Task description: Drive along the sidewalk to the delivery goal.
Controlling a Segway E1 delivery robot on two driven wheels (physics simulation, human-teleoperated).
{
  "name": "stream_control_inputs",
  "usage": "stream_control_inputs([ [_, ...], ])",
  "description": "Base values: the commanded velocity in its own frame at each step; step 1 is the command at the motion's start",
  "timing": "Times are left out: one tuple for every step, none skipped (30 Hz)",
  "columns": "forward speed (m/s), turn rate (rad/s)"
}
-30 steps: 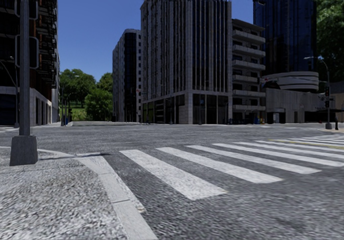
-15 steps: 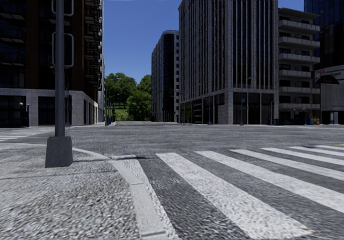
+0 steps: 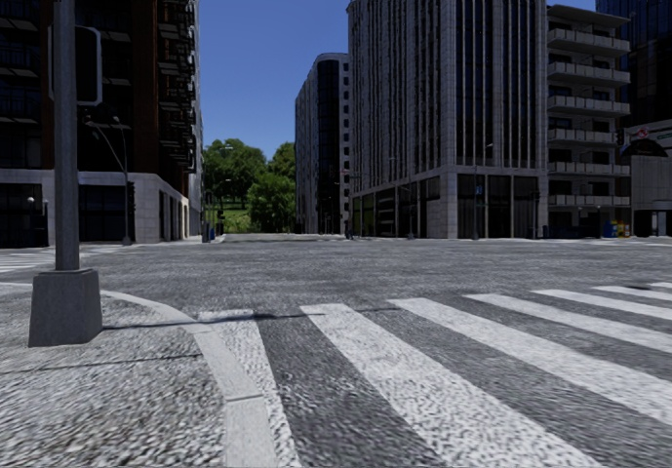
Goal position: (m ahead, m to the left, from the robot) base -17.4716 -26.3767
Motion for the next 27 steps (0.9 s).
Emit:
stream_control_inputs([
  [1.23,0.0],
  [1.23,0.0],
  [1.23,0.0],
  [1.23,0.0],
  [1.24,0.0],
  [1.24,-0.13],
  [1.24,-0.28],
  [1.24,-0.28],
  [1.24,-0.45],
  [1.24,-0.53],
  [1.24,-0.55],
  [1.24,-0.55],
  [1.24,-0.55],
  [1.24,-0.56],
  [1.24,-0.58],
  [1.24,-0.66],
  [1.24,-0.7],
  [1.24,-0.7],
  [1.24,-0.71],
  [1.24,-0.71],
  [1.24,-0.71],
  [1.24,-0.71],
  [1.24,-0.71],
  [1.24,-0.71],
  [1.24,-0.71],
  [1.24,-0.71],
  [1.24,-0.71],
])
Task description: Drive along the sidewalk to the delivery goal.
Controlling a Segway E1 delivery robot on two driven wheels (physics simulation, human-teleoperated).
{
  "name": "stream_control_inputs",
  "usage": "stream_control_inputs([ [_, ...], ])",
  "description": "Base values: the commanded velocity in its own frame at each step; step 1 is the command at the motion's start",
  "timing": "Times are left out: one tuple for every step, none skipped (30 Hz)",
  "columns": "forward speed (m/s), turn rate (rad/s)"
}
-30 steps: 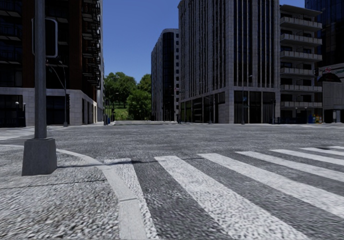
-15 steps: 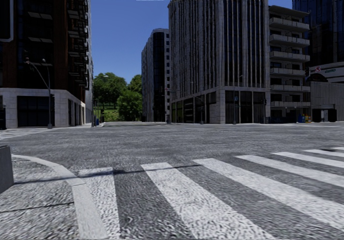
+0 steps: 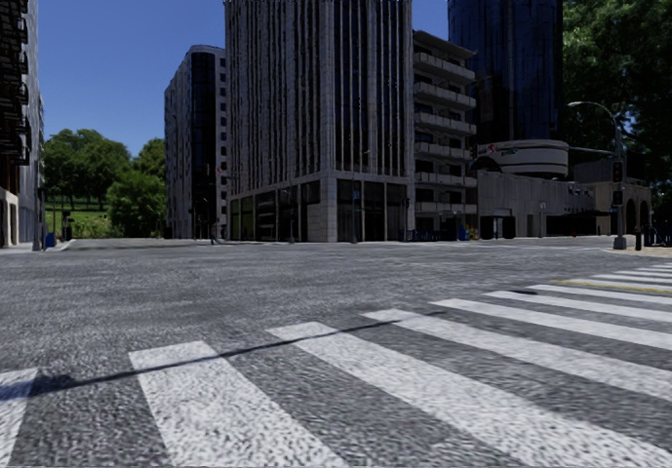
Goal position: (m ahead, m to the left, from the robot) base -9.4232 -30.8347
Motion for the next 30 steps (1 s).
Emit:
stream_control_inputs([
  [1.24,-0.71],
  [1.24,-0.71],
  [1.24,-0.71],
  [1.24,-0.71],
  [1.24,-0.71],
  [1.24,-0.71],
  [1.24,-0.71],
  [1.24,-0.71],
  [1.24,-0.71],
  [1.25,-0.71],
  [1.25,-0.71],
  [1.25,-0.71],
  [1.25,-0.71],
  [1.25,-0.71],
  [1.25,-0.71],
  [1.25,-0.71],
  [1.25,-0.71],
  [1.25,-0.71],
  [1.25,-0.71],
  [1.25,-0.71],
  [1.25,-0.71],
  [1.25,-0.71],
  [1.25,-0.71],
  [1.25,-0.71],
  [1.25,-0.71],
  [1.25,-0.71],
  [1.25,-0.71],
  [1.25,-0.71],
  [1.25,-0.71],
  [1.25,-0.71],
])
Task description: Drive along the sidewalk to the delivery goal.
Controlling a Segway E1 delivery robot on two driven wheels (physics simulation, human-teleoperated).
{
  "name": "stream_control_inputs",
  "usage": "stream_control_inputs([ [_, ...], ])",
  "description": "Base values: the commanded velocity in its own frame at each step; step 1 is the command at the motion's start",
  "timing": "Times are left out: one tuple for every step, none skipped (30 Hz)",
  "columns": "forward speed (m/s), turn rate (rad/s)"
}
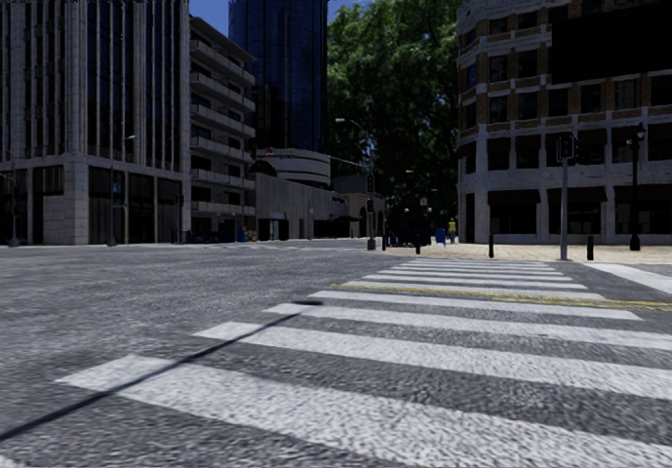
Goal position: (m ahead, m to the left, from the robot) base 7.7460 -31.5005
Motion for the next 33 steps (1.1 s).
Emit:
stream_control_inputs([
  [1.25,-0.71],
  [1.25,-0.71],
  [1.25,-0.71],
  [1.25,-0.71],
  [1.25,-0.71],
  [1.25,-0.71],
  [1.25,-0.71],
  [1.25,-0.71],
  [1.25,-0.71],
  [1.26,-0.71],
  [1.26,-0.71],
  [1.26,-0.71],
  [1.26,-0.71],
  [1.26,-0.71],
  [1.26,-0.71],
  [1.26,-0.71],
  [1.26,-0.71],
  [1.26,-0.71],
  [1.27,-0.26],
  [1.27,0.0],
  [1.27,0.0],
  [1.27,0.0],
  [1.27,0.0],
  [1.27,0.0],
  [1.27,0.0],
  [1.27,0.0],
  [1.27,0.0],
  [1.29,0.0],
  [2.0,0.0],
  [2.0,0.0],
  [2.0,0.0],
  [2.0,0.0],
  [2.0,0.0],
])
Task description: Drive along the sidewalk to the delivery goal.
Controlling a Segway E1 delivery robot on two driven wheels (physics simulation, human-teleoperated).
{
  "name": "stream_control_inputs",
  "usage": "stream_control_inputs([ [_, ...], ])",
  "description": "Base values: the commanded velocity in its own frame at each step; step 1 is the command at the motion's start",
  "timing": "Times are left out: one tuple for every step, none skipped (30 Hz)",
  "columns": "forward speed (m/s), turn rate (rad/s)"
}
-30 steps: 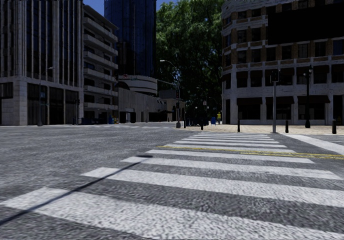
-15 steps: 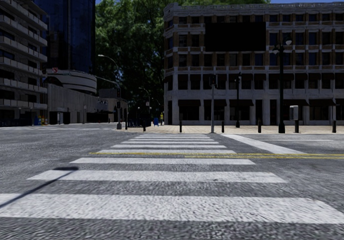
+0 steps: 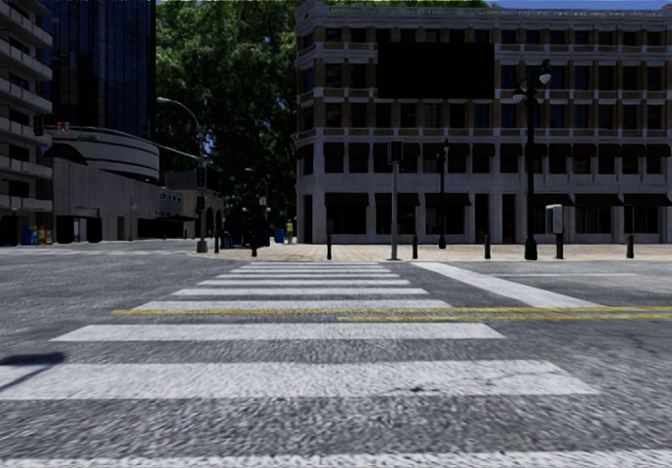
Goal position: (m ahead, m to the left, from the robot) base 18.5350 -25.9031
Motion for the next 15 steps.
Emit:
stream_control_inputs([
  [2.0,0.0],
  [2.0,0.0],
  [2.0,0.0],
  [2.0,0.0],
  [2.0,0.0],
  [2.0,0.0],
  [2.0,0.0],
  [2.0,0.0],
  [2.0,0.0],
  [2.0,0.0],
  [2.0,0.0],
  [2.0,0.0],
  [2.0,0.0],
  [2.0,0.0],
  [2.0,0.0],
])
